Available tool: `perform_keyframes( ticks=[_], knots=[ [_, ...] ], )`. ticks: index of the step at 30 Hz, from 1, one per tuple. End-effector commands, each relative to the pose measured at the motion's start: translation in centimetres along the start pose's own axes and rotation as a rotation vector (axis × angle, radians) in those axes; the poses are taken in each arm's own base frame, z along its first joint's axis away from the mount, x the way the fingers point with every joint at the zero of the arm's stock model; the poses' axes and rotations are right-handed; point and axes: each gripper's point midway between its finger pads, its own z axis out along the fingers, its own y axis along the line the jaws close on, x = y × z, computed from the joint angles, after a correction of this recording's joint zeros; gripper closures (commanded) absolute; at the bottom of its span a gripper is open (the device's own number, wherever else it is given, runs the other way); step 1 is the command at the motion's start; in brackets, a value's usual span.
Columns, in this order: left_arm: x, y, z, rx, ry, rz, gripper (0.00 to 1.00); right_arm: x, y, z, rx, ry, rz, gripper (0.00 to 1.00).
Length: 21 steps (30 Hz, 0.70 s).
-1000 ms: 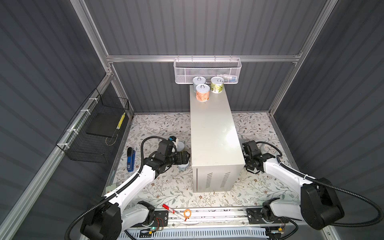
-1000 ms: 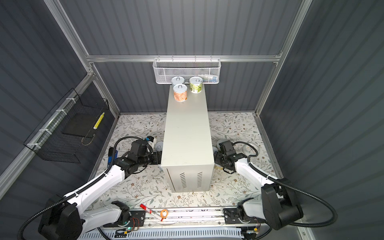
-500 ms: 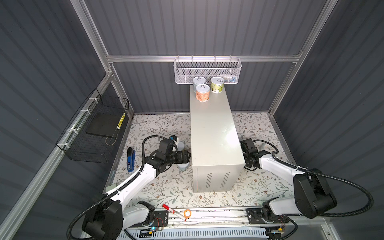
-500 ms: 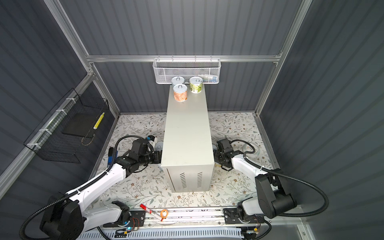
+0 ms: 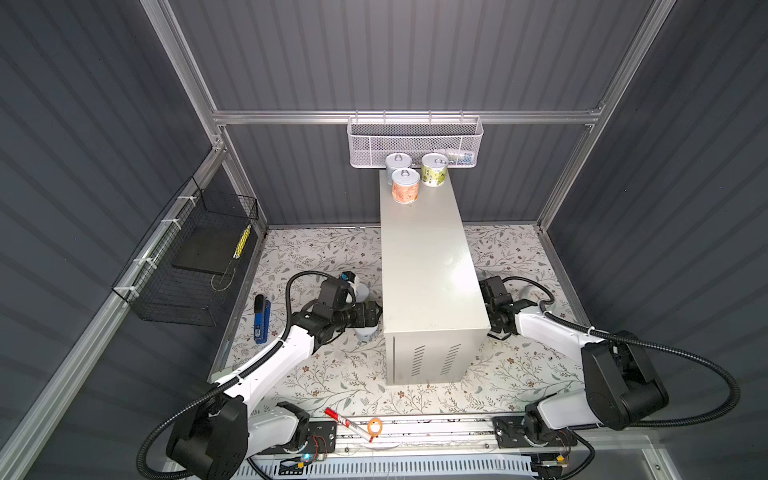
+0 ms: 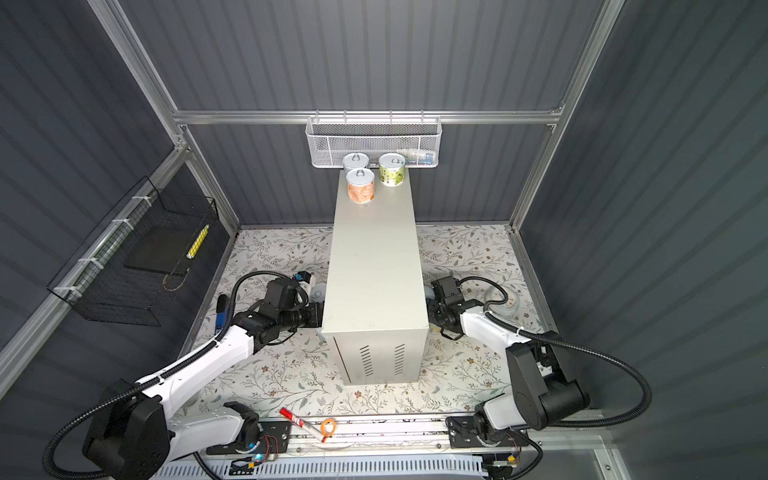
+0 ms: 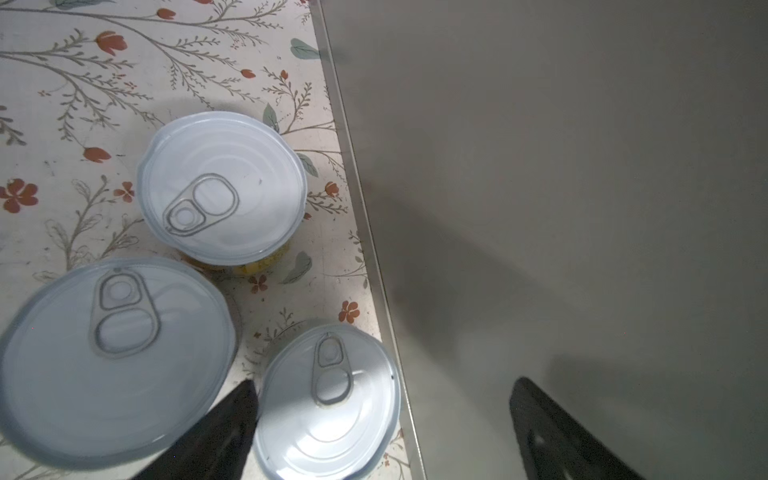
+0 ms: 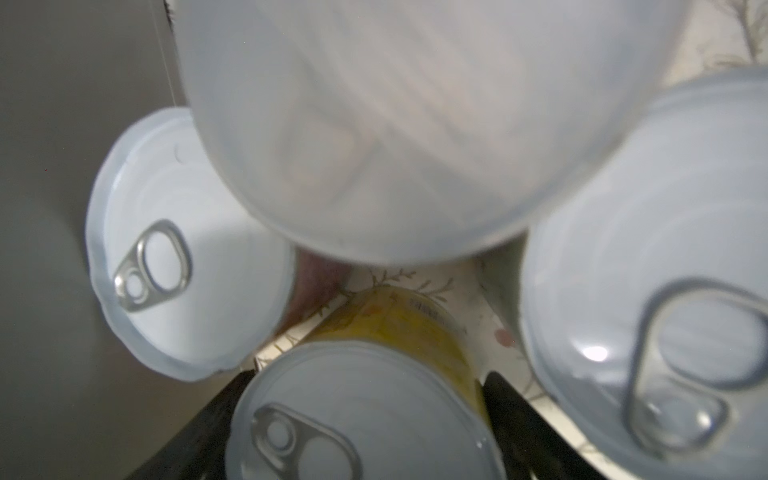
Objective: Place and organize the canned foods onto the counter
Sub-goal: 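Lower the right gripper onto the yellow-labelled can and close on it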
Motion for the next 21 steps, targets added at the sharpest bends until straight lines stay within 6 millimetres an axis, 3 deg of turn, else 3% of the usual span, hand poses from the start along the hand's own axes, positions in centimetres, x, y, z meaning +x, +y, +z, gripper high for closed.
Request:
perform_keyframes(
  ticks=[1,4,9,21],
  knots=[
    [-1.3,-1.0,0.0,0.035,-0.02,0.021,0.05,3.4,-2.7,0.2,0.091,0.103,-0.01,0.24],
    [-1.5,-1.1,0.0,0.035,-0.027,0.027,0.05,3.2,-2.6,0.5,0.091,0.094,-0.009,0.25],
    [-1.4,-1.0,0.0,0.03,-0.023,0.032,0.04,2.9,-2.5,1.2,0.121,0.111,-0.028,0.15],
    [-1.1,-0.8,0.3,0.036,-0.022,0.031,0.04,2.9,-2.3,1.3,0.12,0.126,-0.042,0.21]
  ],
)
